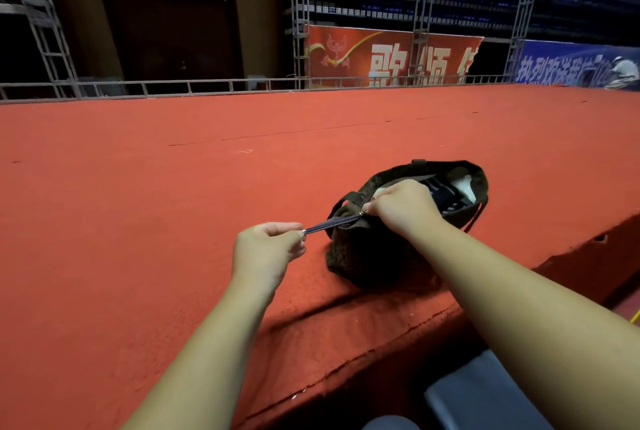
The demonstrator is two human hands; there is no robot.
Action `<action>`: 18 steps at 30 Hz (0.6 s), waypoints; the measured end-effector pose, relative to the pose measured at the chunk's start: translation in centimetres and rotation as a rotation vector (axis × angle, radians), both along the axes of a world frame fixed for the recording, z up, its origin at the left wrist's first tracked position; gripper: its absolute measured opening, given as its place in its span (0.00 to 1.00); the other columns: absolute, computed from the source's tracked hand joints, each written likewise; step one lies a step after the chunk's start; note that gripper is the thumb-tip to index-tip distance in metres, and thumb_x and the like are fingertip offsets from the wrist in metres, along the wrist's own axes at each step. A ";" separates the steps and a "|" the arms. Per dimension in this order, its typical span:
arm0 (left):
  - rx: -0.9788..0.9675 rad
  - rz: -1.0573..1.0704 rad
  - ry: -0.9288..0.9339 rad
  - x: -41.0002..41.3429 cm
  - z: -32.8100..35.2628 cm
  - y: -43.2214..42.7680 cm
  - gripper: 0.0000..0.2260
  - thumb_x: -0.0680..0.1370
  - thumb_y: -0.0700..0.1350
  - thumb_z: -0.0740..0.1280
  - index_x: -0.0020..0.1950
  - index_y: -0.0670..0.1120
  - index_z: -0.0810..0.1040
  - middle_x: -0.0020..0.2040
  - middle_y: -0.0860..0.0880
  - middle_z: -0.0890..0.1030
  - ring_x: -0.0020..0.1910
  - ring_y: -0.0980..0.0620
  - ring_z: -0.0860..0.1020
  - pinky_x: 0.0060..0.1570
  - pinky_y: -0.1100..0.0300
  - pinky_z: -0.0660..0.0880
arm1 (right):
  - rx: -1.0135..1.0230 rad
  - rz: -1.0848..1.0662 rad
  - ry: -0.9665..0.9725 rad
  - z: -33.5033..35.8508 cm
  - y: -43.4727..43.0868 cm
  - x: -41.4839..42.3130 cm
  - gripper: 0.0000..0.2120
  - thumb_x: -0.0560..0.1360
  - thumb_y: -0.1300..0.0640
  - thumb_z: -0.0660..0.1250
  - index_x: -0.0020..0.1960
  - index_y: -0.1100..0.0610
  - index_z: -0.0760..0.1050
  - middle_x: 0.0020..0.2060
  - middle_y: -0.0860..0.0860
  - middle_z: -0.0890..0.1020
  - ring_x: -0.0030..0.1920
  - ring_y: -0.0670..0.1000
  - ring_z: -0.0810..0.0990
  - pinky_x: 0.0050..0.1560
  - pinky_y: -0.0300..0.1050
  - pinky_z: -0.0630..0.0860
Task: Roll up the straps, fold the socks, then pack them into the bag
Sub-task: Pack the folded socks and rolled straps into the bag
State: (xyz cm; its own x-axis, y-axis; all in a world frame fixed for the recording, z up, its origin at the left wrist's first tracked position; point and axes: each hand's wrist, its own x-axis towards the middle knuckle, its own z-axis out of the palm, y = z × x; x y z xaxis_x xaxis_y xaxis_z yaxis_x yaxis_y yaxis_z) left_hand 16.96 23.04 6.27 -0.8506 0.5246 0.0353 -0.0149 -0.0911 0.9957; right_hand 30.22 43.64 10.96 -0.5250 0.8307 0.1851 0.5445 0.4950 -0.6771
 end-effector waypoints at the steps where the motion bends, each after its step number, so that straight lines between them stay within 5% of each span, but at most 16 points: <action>1: 0.001 -0.002 0.003 -0.2 0.0 0.0 0.06 0.76 0.30 0.73 0.48 0.38 0.87 0.37 0.42 0.86 0.37 0.47 0.86 0.53 0.49 0.86 | 0.012 -0.017 0.005 -0.2 0.6 -0.1 0.11 0.72 0.48 0.77 0.32 0.47 0.84 0.32 0.47 0.82 0.42 0.51 0.82 0.37 0.44 0.70; 5: -0.002 0.022 0.024 -1.5 -0.3 -0.4 0.06 0.75 0.31 0.74 0.48 0.40 0.87 0.37 0.43 0.86 0.40 0.46 0.86 0.53 0.51 0.85 | 0.095 -0.161 -0.024 -0.5 2.7 0.1 0.05 0.69 0.50 0.73 0.36 0.47 0.85 0.37 0.46 0.85 0.44 0.55 0.84 0.48 0.47 0.81; 11: -0.115 0.051 0.028 -3.6 -2.2 -0.4 0.05 0.77 0.32 0.72 0.48 0.40 0.86 0.37 0.42 0.84 0.39 0.46 0.82 0.57 0.44 0.84 | 0.145 -0.326 0.059 0.0 8.0 4.3 0.07 0.75 0.48 0.75 0.49 0.48 0.88 0.52 0.48 0.88 0.57 0.55 0.85 0.56 0.46 0.80; 14: -0.296 0.025 0.295 -3.1 -2.4 1.2 0.05 0.76 0.39 0.72 0.45 0.49 0.84 0.41 0.48 0.85 0.44 0.47 0.82 0.46 0.51 0.78 | 0.211 -0.254 0.022 -0.1 9.4 5.2 0.09 0.78 0.47 0.72 0.48 0.51 0.88 0.46 0.49 0.88 0.55 0.54 0.84 0.48 0.44 0.74; 18: -0.518 0.128 0.918 -0.7 -1.2 4.3 0.06 0.78 0.49 0.70 0.53 0.51 0.82 0.57 0.49 0.76 0.61 0.44 0.72 0.62 0.51 0.71 | 0.274 -0.211 0.001 -0.2 8.9 5.0 0.12 0.80 0.49 0.68 0.48 0.54 0.88 0.47 0.53 0.88 0.55 0.56 0.83 0.50 0.46 0.75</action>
State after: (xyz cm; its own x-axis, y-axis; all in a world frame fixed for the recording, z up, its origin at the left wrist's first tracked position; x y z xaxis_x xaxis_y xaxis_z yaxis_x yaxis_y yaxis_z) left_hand 16.25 27.36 5.11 -0.6613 0.5681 0.4899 0.7420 0.3996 0.5382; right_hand 35.27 52.57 10.73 -0.3462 0.8404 0.4170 0.6538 0.5349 -0.5352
